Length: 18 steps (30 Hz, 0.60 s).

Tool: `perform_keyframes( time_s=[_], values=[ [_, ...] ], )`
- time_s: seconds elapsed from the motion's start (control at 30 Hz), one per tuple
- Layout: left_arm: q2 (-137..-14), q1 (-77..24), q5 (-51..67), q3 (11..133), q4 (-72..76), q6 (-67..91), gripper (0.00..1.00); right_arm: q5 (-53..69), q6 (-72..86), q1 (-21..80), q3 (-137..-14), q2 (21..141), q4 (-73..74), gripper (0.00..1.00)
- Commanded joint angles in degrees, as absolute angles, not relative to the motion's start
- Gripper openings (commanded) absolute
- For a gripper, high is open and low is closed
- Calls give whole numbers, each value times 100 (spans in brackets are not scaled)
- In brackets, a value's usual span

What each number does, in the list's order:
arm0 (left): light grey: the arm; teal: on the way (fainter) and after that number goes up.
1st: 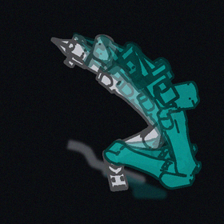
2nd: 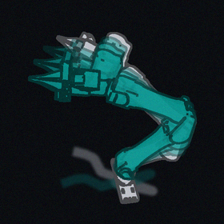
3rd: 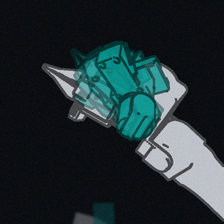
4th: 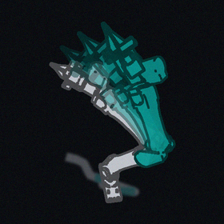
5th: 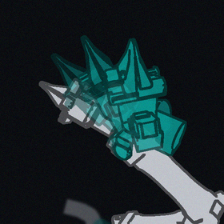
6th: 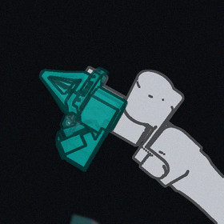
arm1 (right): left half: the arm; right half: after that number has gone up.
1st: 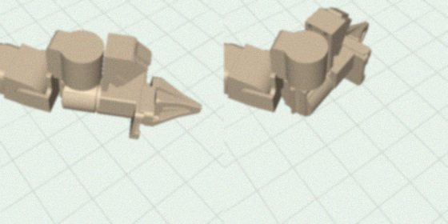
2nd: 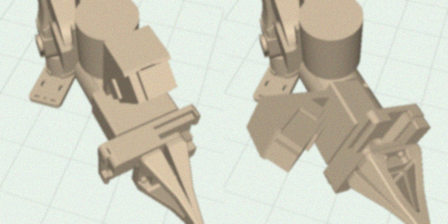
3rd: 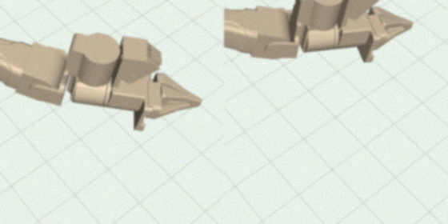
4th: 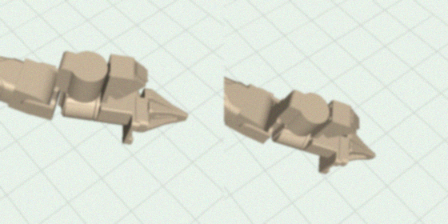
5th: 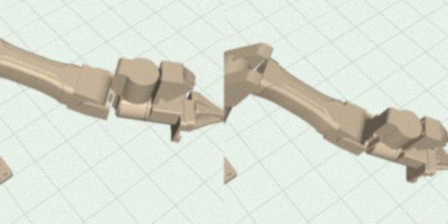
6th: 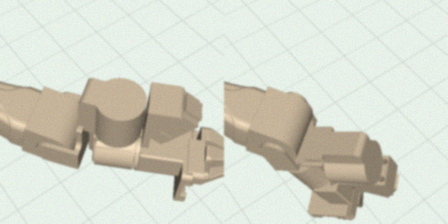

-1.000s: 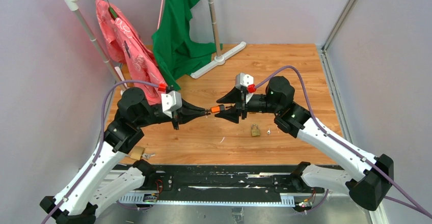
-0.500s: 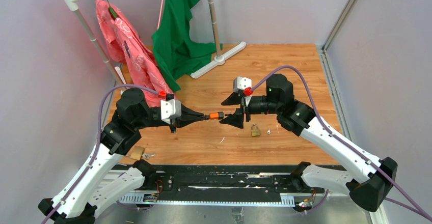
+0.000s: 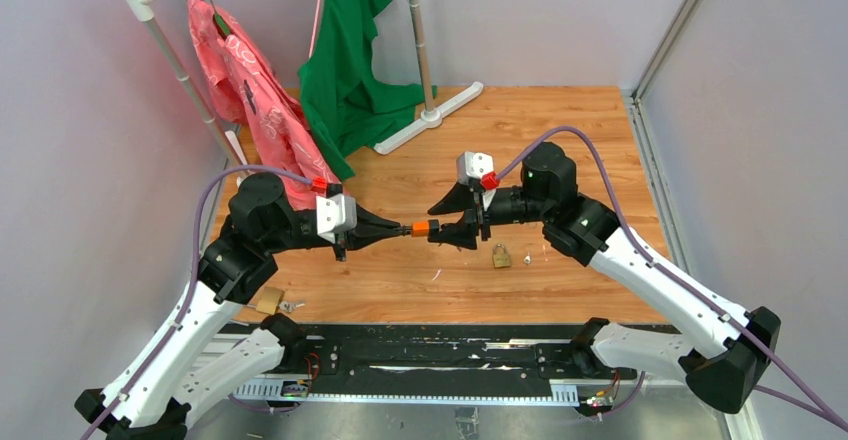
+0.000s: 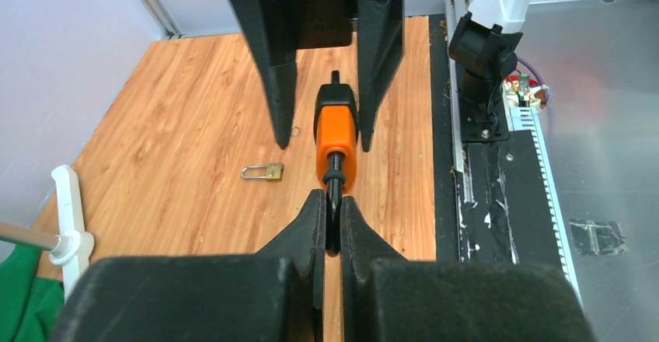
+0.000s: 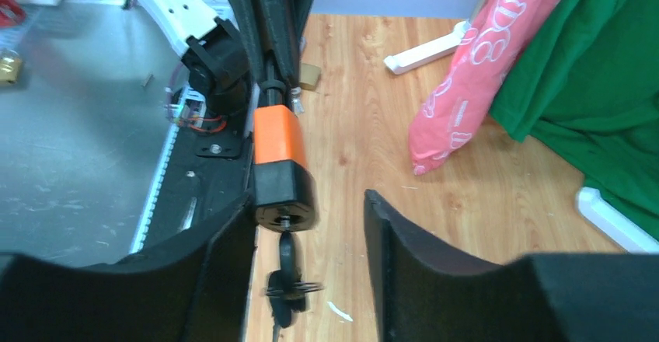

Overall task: Lock with the key
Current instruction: Lock the lock.

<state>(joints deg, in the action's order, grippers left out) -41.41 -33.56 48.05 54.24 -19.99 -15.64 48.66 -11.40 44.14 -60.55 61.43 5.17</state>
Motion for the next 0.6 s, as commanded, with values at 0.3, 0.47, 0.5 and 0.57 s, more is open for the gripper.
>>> perform_keyframes(
  time_s=[0.3,0.47,0.5,0.57],
  values=[
    [-4095,-3401,4759,5538,-1771,-1327,1,5057,-1092,4482,-6200,6090,462,0],
    [-4027,-3401,4632,5564,-1909,-1202,63,5097,-996,4410,-6192,5919,385,0],
    [-4007,-3397,4553,5614,-2007,-1165,65,5141,-975,4391,-6181,5888,382,0],
    [-3983,-3360,4513,5699,-2297,-1252,63,5213,-923,4330,-6151,5838,362,0]
  ],
)
